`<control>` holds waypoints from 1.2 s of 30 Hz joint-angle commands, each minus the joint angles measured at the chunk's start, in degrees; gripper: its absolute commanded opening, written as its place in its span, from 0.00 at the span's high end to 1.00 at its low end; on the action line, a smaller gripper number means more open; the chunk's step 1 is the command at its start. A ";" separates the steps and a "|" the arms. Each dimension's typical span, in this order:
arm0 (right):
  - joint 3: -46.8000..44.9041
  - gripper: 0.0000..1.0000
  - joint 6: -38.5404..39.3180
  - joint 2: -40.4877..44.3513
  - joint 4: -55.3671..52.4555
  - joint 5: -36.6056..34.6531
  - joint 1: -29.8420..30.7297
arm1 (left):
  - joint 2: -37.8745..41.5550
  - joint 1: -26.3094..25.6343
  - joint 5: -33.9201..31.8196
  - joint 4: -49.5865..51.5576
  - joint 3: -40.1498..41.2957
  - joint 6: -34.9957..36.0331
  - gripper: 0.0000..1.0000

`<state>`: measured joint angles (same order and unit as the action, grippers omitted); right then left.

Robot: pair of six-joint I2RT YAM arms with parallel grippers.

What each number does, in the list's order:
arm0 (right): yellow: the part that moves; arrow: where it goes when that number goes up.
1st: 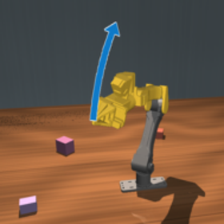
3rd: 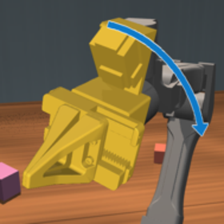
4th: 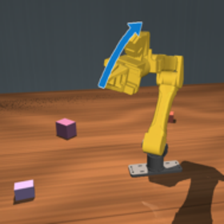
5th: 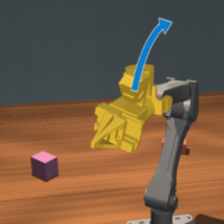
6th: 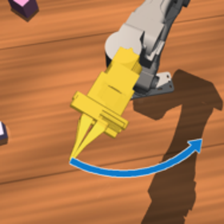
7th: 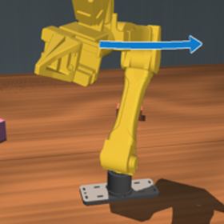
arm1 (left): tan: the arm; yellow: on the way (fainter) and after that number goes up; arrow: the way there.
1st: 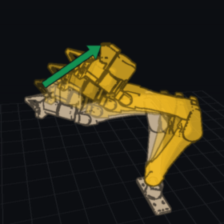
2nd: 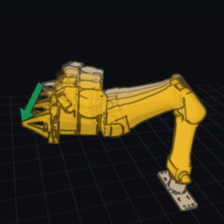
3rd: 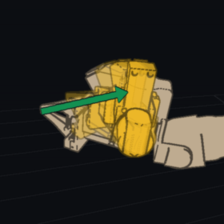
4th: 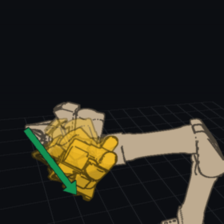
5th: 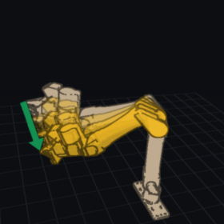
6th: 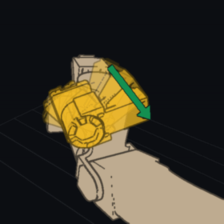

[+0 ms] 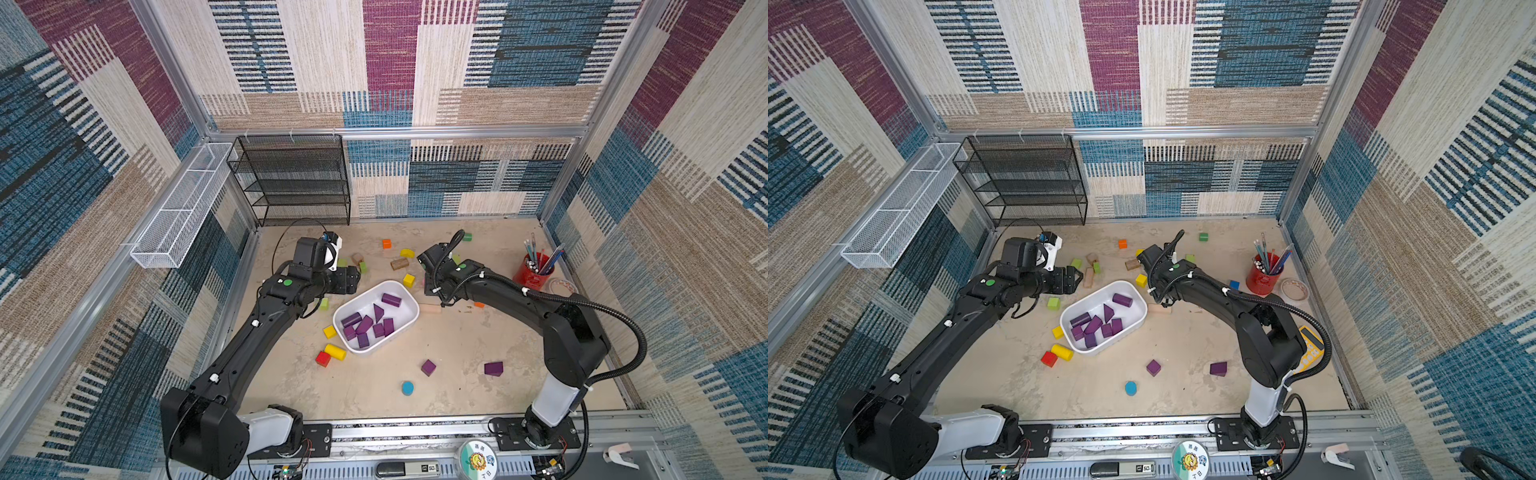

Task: Pick purple bricks into the storage bin
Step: Place the building block in the storage box.

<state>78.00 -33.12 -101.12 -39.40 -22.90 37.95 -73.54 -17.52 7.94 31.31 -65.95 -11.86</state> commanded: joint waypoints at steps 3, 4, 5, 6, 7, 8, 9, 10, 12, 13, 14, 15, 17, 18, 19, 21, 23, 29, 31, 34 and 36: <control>3.48 0.38 0.17 0.17 -1.50 -1.01 3.63 | -0.90 1.50 1.37 -0.13 -0.58 -0.62 0.18; 4.17 0.38 0.08 -0.22 -1.70 -0.93 4.36 | -1.08 1.60 1.37 -0.15 -0.58 -0.62 0.18; 5.01 0.38 -0.09 -0.82 -1.89 -0.84 5.23 | -1.16 1.74 1.37 -0.12 -0.58 -0.62 0.18; 5.70 0.38 -0.15 -1.34 -1.75 -0.47 5.87 | -1.24 1.79 1.34 -0.10 -0.58 -0.68 0.18; 6.20 0.38 -0.14 -1.92 -1.69 -0.19 6.64 | -1.32 1.79 1.29 -0.11 -0.51 -0.70 0.18; 6.82 0.38 -0.23 -2.62 -1.59 0.01 7.44 | -1.34 1.79 1.24 -0.20 -0.49 -0.79 0.18; 7.28 0.38 -0.27 -3.32 -1.47 0.27 7.99 | -1.48 1.81 1.07 -0.22 -0.45 -0.80 0.18; 7.79 0.38 -0.27 -4.03 -1.21 0.68 8.58 | -1.56 1.87 0.66 -0.09 -0.49 -0.88 0.18; 8.60 0.38 -0.32 -5.55 -0.60 1.33 9.60 | -1.76 1.96 -0.23 0.17 -0.58 -1.13 0.18; 9.18 0.38 -0.36 -6.38 -0.31 1.82 10.04 | -1.87 2.09 -0.68 0.31 -0.71 -1.30 0.17; 9.71 0.38 -0.36 -7.22 -0.08 2.29 10.42 | -1.96 2.22 -0.94 0.40 -0.75 -1.48 0.17; 10.29 0.38 -0.36 -7.89 0.04 2.56 10.75 | -2.04 2.35 -1.20 0.51 -0.76 -1.66 0.17; 11.65 0.38 -0.36 -9.48 0.39 3.09 11.44 | -1.97 2.65 -1.57 0.48 -0.76 -1.92 0.17; 12.18 0.38 -0.32 -10.12 0.49 3.35 11.68 | -1.96 2.83 -1.77 0.45 -0.76 -2.03 0.17; 12.71 0.37 -0.27 -10.81 0.68 3.63 11.94 | -1.92 3.08 -2.02 0.43 -0.76 -2.27 0.17; 13.47 0.38 -0.25 -12.11 1.05 4.12 12.29 | -1.87 3.62 -2.27 0.46 -0.75 -2.76 0.17; 13.43 0.38 -0.19 -13.37 1.34 4.61 12.54 | -1.87 4.23 -2.41 0.49 -0.76 -3.30 0.16; 16.02 0.37 -0.36 -16.56 2.39 4.79 12.76 | -2.22 5.25 -1.50 0.48 -0.93 -4.09 0.16; 16.63 0.37 -0.27 -17.53 2.53 4.87 12.76 | -2.31 5.46 -1.11 0.38 -1.02 -4.23 0.16; 16.51 0.37 -0.10 -18.40 3.17 5.04 12.80 | -2.36 5.65 -0.91 0.50 -1.05 -4.23 0.16; 16.23 0.37 -0.10 -18.82 3.57 4.99 12.76 | -2.31 5.61 -1.04 0.48 -0.93 -4.06 0.16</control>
<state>94.11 -33.15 -119.46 -37.98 -17.98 50.65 -75.75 -11.86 6.37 31.42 -66.54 -15.20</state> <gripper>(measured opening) 0.628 0.840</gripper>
